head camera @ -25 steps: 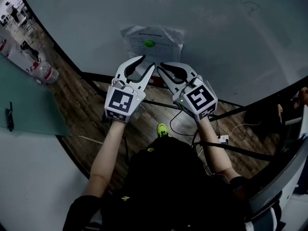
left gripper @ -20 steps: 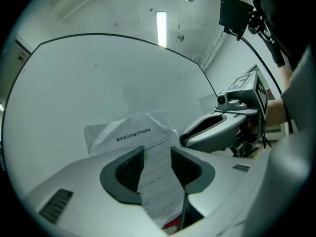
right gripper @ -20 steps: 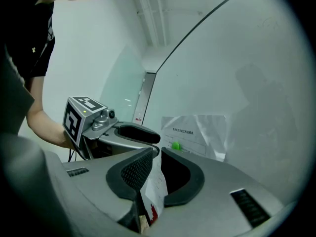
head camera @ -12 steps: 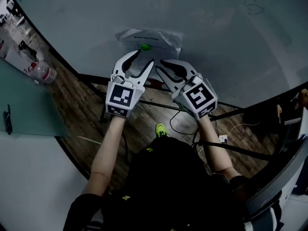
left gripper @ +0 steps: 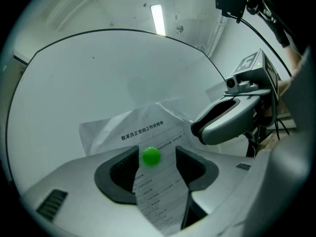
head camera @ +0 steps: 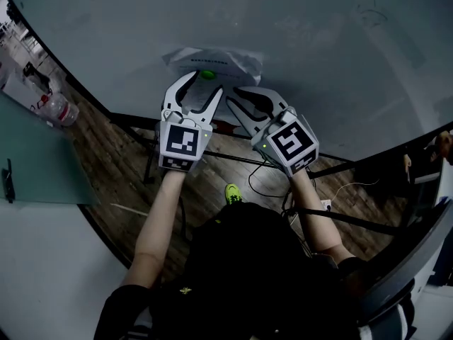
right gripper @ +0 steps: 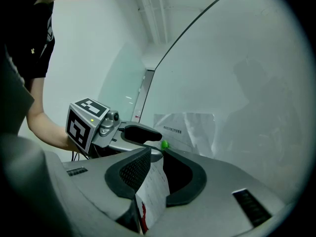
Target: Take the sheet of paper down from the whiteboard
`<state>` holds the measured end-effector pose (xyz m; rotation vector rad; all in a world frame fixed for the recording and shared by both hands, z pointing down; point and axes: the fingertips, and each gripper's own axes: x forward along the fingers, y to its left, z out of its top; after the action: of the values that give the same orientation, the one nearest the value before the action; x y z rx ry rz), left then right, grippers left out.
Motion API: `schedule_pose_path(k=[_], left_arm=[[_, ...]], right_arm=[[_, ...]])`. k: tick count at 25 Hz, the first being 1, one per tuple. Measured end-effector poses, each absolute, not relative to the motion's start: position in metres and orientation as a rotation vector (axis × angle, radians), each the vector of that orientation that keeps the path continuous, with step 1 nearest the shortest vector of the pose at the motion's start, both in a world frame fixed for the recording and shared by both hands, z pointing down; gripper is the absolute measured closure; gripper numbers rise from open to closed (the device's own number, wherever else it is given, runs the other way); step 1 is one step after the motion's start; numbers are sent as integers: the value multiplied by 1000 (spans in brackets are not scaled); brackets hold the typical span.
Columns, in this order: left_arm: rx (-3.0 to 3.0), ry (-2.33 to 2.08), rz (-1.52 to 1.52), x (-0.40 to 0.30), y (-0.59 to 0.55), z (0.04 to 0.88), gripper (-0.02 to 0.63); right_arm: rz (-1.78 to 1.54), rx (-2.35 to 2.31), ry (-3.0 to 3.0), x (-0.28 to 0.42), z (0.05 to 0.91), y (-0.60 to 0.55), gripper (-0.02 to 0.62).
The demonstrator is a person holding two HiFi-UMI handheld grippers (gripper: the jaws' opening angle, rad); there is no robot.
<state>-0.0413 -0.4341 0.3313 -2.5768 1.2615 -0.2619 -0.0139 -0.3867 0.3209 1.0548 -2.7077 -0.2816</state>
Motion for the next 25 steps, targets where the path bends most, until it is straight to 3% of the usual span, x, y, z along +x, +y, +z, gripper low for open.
schedule_pose_path(k=[18, 25], left_arm=[[-2486, 1397, -219, -40, -448, 342, 380], [-2347, 1466, -311, -45, -454, 341, 426]], right_arm=[[-285, 1084, -2682, 0, 317, -395, 505], [-268, 1104, -2666, 5, 322, -396, 505]])
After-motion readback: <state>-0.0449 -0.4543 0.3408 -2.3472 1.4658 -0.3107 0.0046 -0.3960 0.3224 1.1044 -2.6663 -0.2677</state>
